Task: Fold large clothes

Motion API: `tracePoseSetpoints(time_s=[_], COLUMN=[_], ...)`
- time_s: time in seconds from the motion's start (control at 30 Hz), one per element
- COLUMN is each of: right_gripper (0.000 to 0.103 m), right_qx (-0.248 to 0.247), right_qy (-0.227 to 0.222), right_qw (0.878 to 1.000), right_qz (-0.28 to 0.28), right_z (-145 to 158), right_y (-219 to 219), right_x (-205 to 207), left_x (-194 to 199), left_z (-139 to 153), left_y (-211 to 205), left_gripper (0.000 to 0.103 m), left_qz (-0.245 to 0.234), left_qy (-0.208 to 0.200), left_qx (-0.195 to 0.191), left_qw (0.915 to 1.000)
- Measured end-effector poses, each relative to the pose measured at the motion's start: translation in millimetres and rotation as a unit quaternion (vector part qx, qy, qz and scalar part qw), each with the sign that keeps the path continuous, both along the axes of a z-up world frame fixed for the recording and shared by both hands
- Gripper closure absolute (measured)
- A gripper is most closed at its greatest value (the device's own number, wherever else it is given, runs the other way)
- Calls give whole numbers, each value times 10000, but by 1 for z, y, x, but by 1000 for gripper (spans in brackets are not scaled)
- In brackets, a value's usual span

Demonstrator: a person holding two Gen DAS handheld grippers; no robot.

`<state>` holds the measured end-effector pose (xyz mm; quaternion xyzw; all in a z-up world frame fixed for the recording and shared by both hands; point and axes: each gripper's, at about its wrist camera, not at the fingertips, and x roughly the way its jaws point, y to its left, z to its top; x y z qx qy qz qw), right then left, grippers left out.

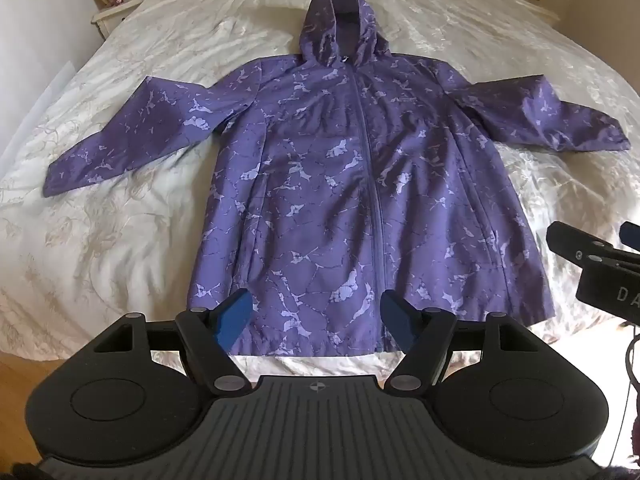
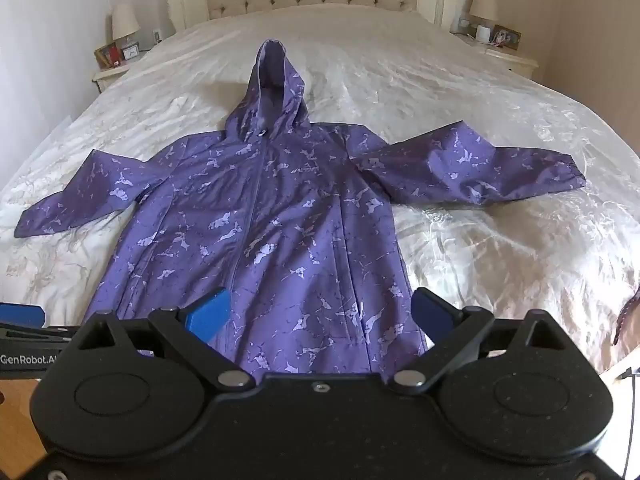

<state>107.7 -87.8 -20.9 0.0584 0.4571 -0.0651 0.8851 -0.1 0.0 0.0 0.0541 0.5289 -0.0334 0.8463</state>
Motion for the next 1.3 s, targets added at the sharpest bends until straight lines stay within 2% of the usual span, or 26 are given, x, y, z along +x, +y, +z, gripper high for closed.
tracePoseSetpoints(time_s=[1.3], right_gripper=[7], right_qx=[36], right_qy=[65], right_qw=[10000], right_qz=[-61], right_z=[-5], right_y=[7], right_x=[-1], left_x=[2], left_z=[-6], left_y=[5], left_gripper=[33], left_qz=[11], left_qy=[138], left_qx=[-118], left_qw=[9998])
